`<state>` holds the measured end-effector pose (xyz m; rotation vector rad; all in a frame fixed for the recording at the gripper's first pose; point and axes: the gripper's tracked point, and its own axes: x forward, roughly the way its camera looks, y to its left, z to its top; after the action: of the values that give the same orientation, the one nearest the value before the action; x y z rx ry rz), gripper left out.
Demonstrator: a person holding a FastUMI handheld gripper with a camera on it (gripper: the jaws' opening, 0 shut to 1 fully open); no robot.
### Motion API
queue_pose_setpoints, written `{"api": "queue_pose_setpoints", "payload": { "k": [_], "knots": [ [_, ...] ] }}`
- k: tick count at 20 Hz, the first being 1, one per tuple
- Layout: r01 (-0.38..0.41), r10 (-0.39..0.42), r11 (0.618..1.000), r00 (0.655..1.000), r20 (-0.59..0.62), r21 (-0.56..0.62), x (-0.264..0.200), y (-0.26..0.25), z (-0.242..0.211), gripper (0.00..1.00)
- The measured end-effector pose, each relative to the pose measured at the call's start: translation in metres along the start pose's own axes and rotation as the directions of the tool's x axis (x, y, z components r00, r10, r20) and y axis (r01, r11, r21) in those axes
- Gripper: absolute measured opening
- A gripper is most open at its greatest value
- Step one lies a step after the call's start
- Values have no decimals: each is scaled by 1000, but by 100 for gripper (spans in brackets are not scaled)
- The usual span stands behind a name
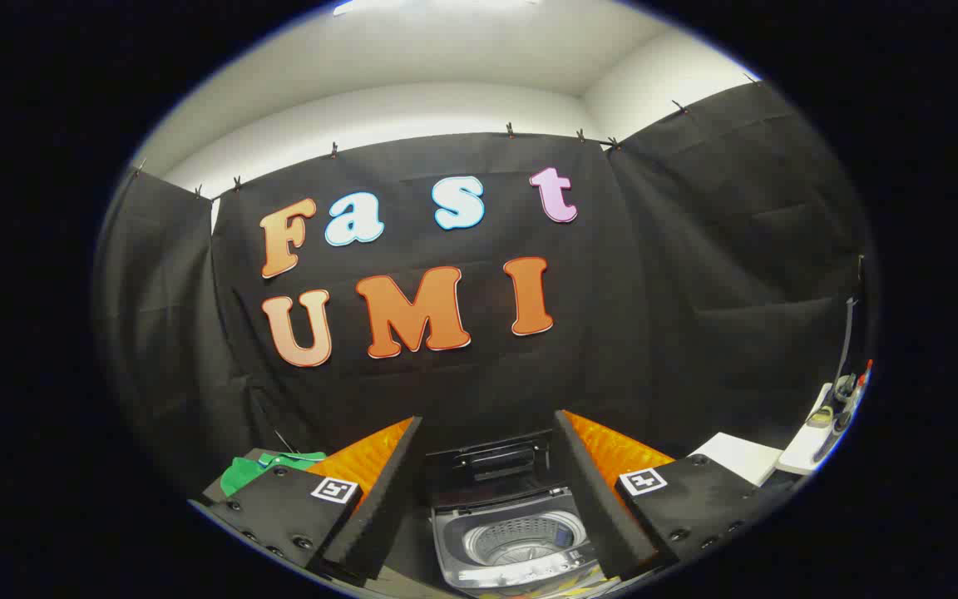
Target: Put the clothes into the washing machine and then close the washing machine lid.
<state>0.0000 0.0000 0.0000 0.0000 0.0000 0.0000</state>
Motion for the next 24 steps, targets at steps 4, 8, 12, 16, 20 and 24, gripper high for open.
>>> {"api": "queue_pose_setpoints", "payload": {
  "k": [4, 8, 12, 16, 20, 24],
  "knots": [
    [50, -50, 999, 998, 25, -6, -8, -19, 13, 98],
    [96, -96, 995, 995, 30, -23, -12, -38, 15, 98],
    [101, -100, 994, 995, 24, -32, -11, -40, 12, 98],
    [73, -73, 996, 997, 13, -45, -6, -36, 5, 98],
    [64, -64, 998, 997, 33, 1, 8, -32, 12, 98],
    [27, -27, 1000, 999, 23, -4, 16, -23, 10, 98]
  ]
}}
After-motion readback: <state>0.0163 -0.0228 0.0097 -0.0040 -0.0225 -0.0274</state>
